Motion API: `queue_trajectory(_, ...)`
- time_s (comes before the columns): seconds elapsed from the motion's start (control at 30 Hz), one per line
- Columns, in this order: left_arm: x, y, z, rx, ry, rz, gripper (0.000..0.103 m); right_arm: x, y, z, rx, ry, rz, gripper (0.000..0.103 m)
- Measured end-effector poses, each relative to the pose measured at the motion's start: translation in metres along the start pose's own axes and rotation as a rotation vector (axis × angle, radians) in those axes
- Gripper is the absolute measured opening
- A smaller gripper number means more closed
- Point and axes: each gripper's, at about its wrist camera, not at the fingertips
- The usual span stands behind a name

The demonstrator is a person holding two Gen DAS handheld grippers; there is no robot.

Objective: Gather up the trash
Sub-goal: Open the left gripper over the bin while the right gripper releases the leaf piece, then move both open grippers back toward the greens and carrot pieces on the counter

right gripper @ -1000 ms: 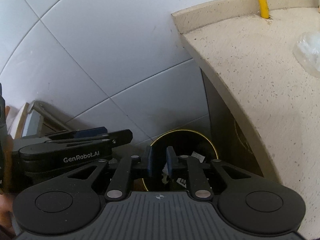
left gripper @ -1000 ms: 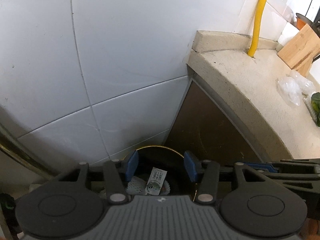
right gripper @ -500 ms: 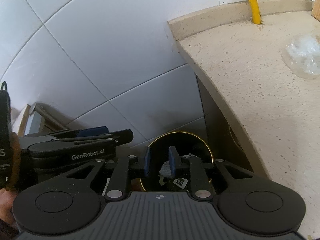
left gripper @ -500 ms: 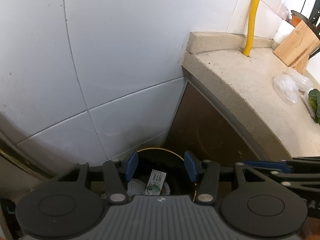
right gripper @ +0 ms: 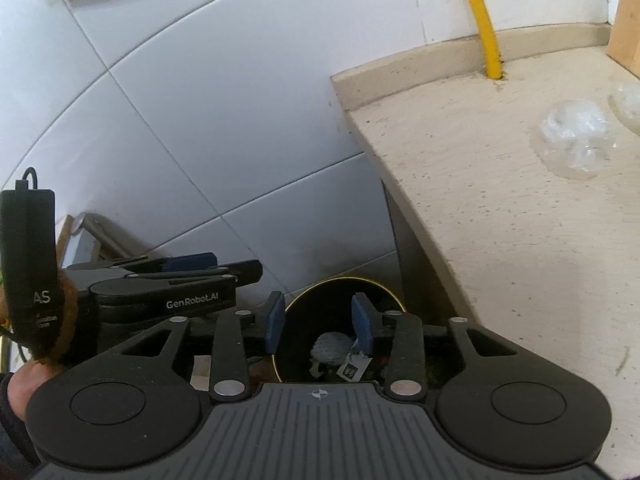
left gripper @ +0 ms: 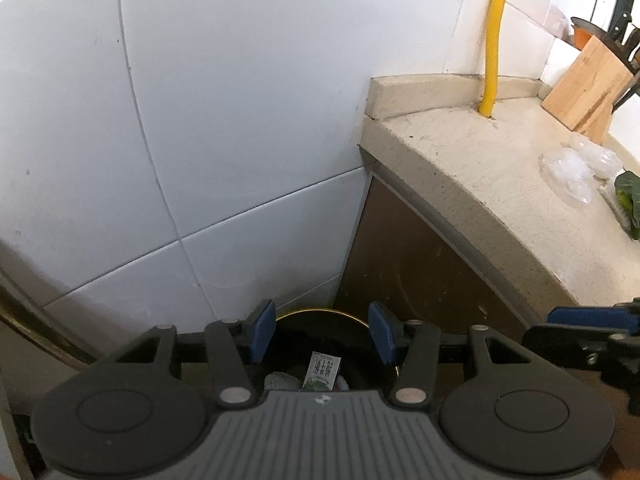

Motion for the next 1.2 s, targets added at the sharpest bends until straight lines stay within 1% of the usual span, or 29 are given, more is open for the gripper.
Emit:
queue_trajectory(0.13,0.003,0.001,-0.002,0.014,-0.001,0.019,0.046,0.005,0.002,-0.013,0.029,0.001,0.001,0.05)
queue_trajectory(0.2,0.004,0.002,-0.004,0.023,0.001,0.026,0.046,0.007,0.004,-0.022,0.048,0.005,0.003,0.054)
queue_trajectory(0.27,0.006,0.002,-0.006,0.036,0.004,0.034,0.046,0.01,0.006,-0.03,0.065,0.009,0.003,0.055)
queue_trajectory(0.4,0.011,0.003,-0.01,0.057,0.037,0.05,0.046,0.02,0.012,-0.044,0.08,0.017,0.011,0.055)
queue_trajectory(0.53,0.024,0.006,-0.014,0.069,0.043,0.073,0.046,0.035,0.014,-0.056,0.094,0.031,0.031,0.059)
queue_trajectory(0.7,0.047,0.009,-0.018,0.069,0.07,0.097,0.047,0.048,0.016,-0.07,0.116,0.032,0.048,0.059)
queue_trajectory(0.9,0.079,-0.001,-0.029,0.09,0.131,0.113,0.047,0.067,0.018,-0.085,0.142,0.048,0.06,0.06)
queue_trajectory(0.97,0.094,-0.006,-0.034,0.104,0.157,0.131,0.047,0.077,0.018,-0.092,0.16,0.062,0.075,0.06)
queue_trajectory(1.03,0.109,-0.012,-0.037,0.118,0.181,0.153,0.053,0.089,0.019,-0.103,0.182,0.082,0.093,0.061)
queue_trajectory(1.07,0.116,-0.015,-0.039,0.127,0.194,0.163,0.054,0.096,0.02,-0.109,0.194,0.097,0.106,0.062)
queue_trajectory(1.1,0.125,-0.018,-0.041,0.136,0.209,0.175,0.054,0.103,0.021,-0.115,0.207,0.113,0.12,0.064)
queue_trajectory(1.2,0.151,-0.024,-0.044,0.149,0.252,0.219,0.054,0.126,0.027,-0.131,0.241,0.165,0.162,0.064)
Point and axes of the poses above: each gripper's, at about its wrist camera, not at the fingertips, and z roughly the way its jaws point, x to its right, y to its underside, and after that the axes turned 8 degrees about -x, right-handed
